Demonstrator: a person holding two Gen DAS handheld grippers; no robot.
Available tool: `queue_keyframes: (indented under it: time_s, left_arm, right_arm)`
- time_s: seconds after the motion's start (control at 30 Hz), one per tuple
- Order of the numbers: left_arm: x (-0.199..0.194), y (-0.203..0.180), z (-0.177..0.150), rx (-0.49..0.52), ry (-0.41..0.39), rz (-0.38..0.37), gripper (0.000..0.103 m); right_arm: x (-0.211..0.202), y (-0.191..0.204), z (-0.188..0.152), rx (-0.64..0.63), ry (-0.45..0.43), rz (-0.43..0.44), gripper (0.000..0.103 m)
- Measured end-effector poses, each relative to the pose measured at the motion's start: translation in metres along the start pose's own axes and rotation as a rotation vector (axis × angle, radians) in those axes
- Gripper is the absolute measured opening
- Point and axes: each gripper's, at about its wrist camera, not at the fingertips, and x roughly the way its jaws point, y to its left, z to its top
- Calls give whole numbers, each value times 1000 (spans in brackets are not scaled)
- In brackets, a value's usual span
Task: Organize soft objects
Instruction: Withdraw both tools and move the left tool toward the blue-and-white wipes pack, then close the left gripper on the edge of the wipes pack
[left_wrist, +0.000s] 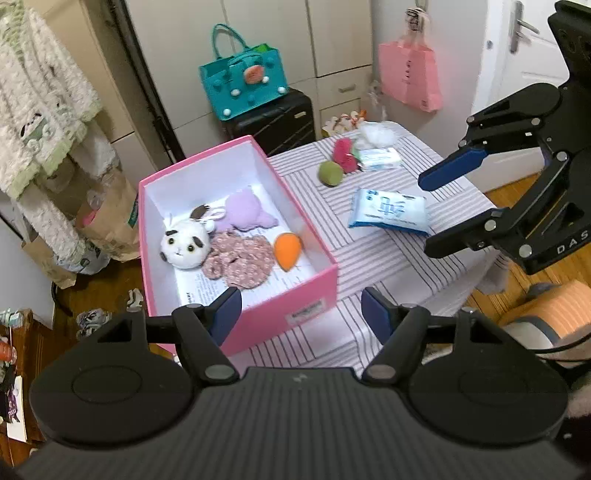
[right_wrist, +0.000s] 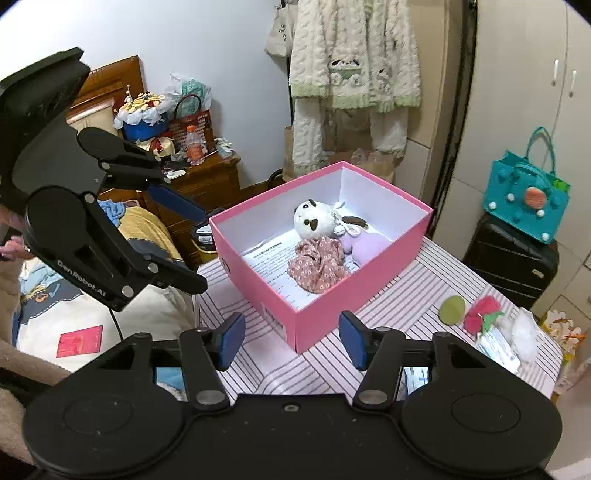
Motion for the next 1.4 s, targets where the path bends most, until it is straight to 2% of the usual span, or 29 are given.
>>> queue_keyframes:
  time_s: [0.1, 0.2, 0.47, 0.63, 0.73, 0.9, 1.0, 1.1, 1.2, 1.3, 1.4]
  left_arm:
    - [-4, -12, -4, 24, -9, -2, 72]
    - [-4, -24, -10, 40, -13, -20, 79]
    - [18, -57, -28, 52, 16, -97, 80]
    - [25, -74, -28, 75, -46, -108, 82]
    - [34, -81, -25, 76, -84, -148, 83]
    - [59, -93, -15, 72, -146, -208, 88]
    - [74, -98, -8, 58, -164, -235, 91]
    - [90, -102, -2, 59, -178, -234, 95]
    - [108, -103, 6, 42, -180, -218, 97]
    - [129, -101, 13, -7, -179, -220, 99]
    - [150, -100, 20, -31, -175, -236, 99]
  right_arm:
    - [-6, 7, -15, -18, -11, -32, 66]
    - [-7, 13, -35, -37, -23, -75, 68]
    - [-6, 4, -85, 39, -15, -123, 76]
    - [-4, -7, -110, 67, -22, -158, 85]
    - [0, -17, -125, 91, -48, -183, 91]
    - [10, -40, -149, 140, -96, -241, 92]
    - [19, -55, -163, 155, -132, -317, 92]
    - [33, -65, -176, 146, -122, -412, 92]
    - [43, -81, -186, 200, -126, -386, 92]
    - [54, -86, -193, 196, -145, -406, 92]
    - [60, -91, -198, 225, -197, -406, 92]
